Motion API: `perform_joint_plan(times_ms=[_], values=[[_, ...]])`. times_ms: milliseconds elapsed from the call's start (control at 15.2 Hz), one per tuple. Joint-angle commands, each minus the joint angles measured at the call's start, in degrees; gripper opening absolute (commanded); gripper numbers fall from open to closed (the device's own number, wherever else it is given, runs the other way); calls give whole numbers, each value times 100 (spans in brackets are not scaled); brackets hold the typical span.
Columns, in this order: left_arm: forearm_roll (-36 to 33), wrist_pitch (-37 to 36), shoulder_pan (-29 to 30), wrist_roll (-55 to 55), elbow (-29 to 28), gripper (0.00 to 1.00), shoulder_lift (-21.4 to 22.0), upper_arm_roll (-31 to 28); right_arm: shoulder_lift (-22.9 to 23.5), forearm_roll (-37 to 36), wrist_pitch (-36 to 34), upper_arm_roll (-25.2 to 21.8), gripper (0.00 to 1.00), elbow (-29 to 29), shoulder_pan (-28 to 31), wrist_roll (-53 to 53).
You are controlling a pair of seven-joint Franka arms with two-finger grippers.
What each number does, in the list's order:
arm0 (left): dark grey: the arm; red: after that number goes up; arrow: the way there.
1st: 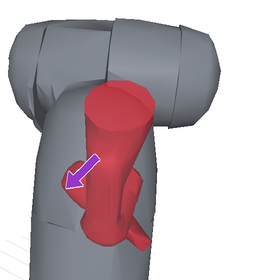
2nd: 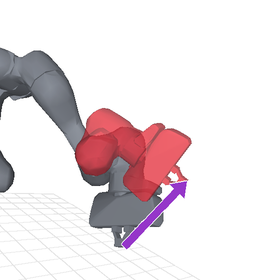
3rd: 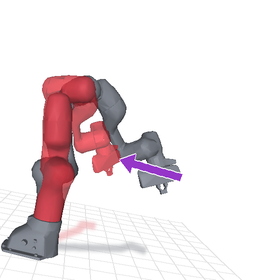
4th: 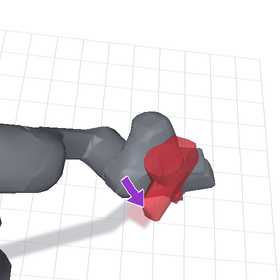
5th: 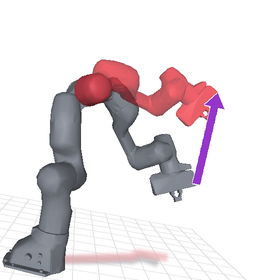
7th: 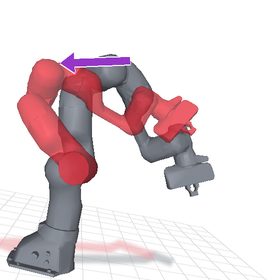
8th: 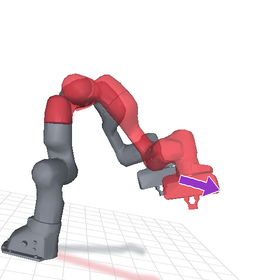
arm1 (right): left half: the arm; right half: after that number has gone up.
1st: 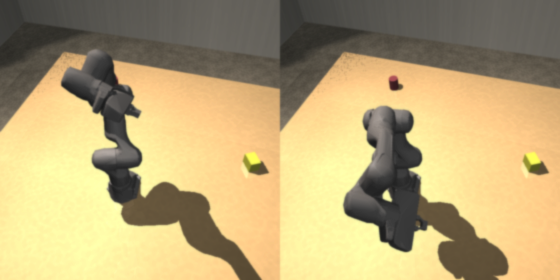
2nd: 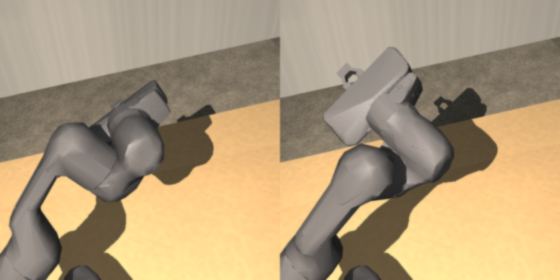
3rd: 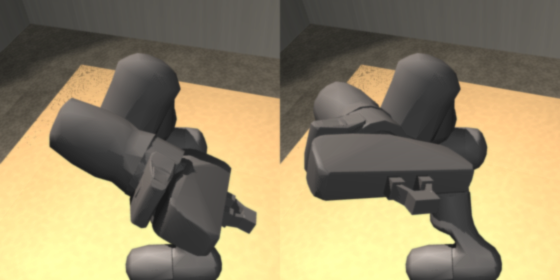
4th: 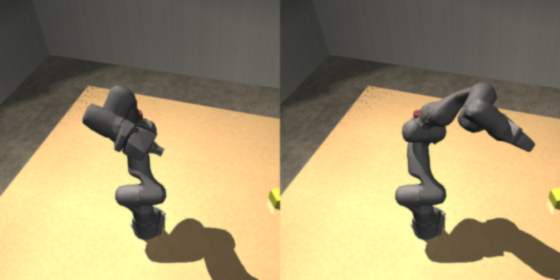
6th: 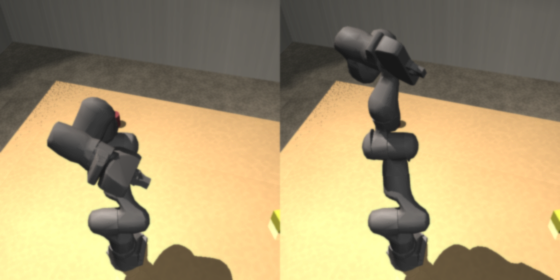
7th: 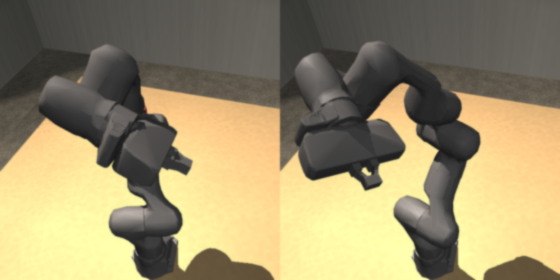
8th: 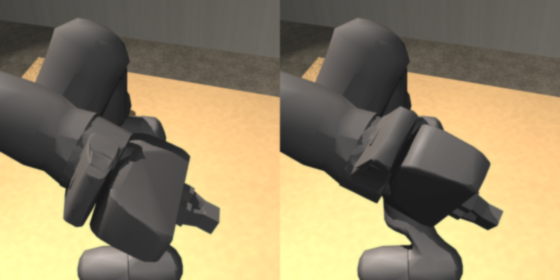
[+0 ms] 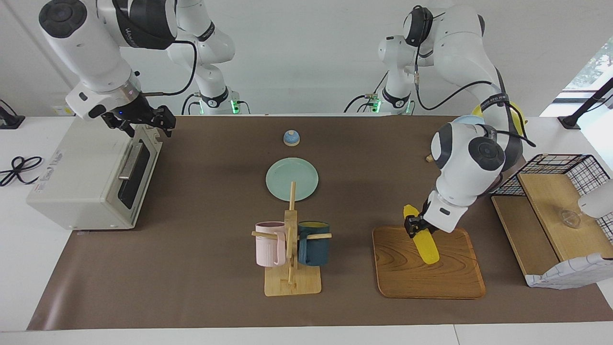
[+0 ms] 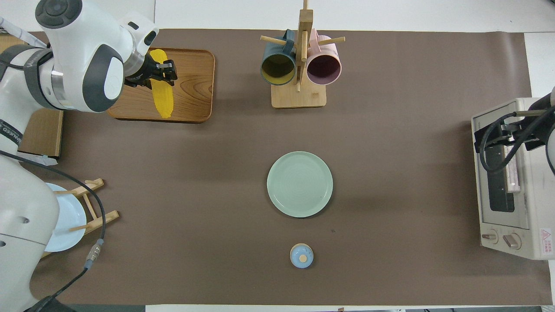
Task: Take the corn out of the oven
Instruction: 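Lift the corn and carry it to the wooden tray, left gripper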
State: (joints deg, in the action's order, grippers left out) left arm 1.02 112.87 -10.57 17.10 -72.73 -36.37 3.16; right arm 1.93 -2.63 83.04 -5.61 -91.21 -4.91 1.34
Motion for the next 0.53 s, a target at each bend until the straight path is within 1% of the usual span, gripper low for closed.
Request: perform_joint_plan(times_ms=[0, 197, 263, 460], values=[[-155, -91, 134, -14, 848, 0, -633, 53, -246, 52, 133, -19, 100, -327, 69, 112], [-155, 286, 170, -14, 866, 0, -739, 44, -167, 139, 484, -19, 100, -240, 165, 68], [-155, 384, 178, -14, 866, 0, -809, 44, -158, 235, 493, -27, 100, -240, 218, 68], [-155, 463, 249, -14, 848, 0, -819, 71, -167, 236, 485, -36, 100, -240, 210, 60]])
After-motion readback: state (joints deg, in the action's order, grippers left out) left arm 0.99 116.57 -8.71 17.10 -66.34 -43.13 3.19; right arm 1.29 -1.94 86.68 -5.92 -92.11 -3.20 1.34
